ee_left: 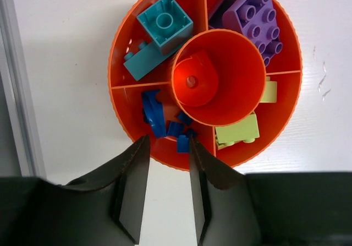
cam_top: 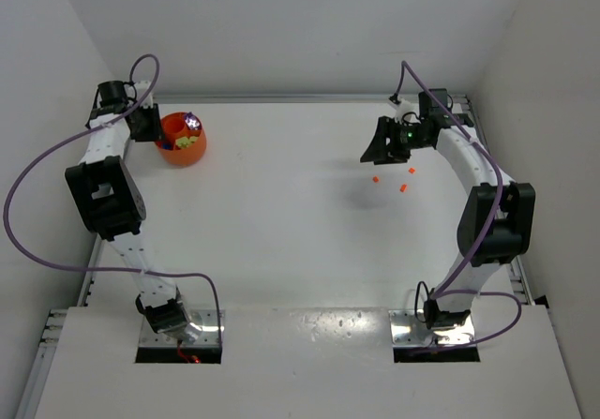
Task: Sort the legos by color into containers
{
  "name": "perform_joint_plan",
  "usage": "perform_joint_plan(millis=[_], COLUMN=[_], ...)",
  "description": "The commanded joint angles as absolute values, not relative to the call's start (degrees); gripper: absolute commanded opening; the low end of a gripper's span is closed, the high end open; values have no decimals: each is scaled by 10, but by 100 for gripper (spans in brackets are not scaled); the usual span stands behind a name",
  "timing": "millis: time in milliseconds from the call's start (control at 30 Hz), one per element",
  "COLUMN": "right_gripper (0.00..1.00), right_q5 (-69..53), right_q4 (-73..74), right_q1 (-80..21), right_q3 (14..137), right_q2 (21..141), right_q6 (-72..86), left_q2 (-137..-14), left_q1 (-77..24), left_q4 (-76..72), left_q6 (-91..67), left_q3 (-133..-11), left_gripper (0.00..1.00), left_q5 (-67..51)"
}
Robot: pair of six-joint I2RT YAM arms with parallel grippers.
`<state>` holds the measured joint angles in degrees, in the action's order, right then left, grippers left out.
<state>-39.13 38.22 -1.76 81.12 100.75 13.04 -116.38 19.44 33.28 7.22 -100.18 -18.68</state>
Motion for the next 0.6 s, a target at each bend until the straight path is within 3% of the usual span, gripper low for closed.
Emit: perform_joint_plan(millis=[0, 67, 167, 233, 300, 333, 367, 400, 433, 500, 533, 567], right_gripper=[56, 56, 56, 56, 56, 56, 56, 56, 56, 56, 56, 56], right_q5=[-392, -392, -392, -392, -392, -392, -392, -392, -392, -392, -392, -392], right_q4=[373, 373, 373, 373, 373, 373, 373, 373, 373, 373, 373, 373], right_q1=[-21, -21, -21, -21, -21, -21, -21, -21, -21, -21, -21, -21], right_q3=[812, 812, 807, 807, 807, 807, 807, 807, 807, 807, 807, 807], right_q2=[991, 991, 991, 991, 991, 991, 991, 991, 991, 991, 991, 991], right_q6=[121, 121, 121, 121, 121, 121, 121, 121, 121, 121, 121, 121], left_q2=[-1159, -1159, -1159, -1159, -1159, -1159, -1159, -1159, -1159, -1159, -1159, -1159], left_q1=[189, 189, 189, 189, 184, 184, 184, 184, 184, 184, 184, 184], left_q4=[330, 323, 323, 323, 323, 323, 323, 323, 323, 323, 323, 323], left_q6=[78, 78, 78, 78, 73, 73, 73, 73, 73, 73, 73, 73], left_q3=[-997, -997, -997, -1003, -1003, -1003, -1003, -1003, -1003, -1003, -1003, -1003], left_gripper=[30, 20, 16, 32, 41, 33, 16, 5, 6, 24, 19, 6], left_q5=[-171, -178, -199, -205, -205, -205, -210, -205, -205, -205, -205, -205])
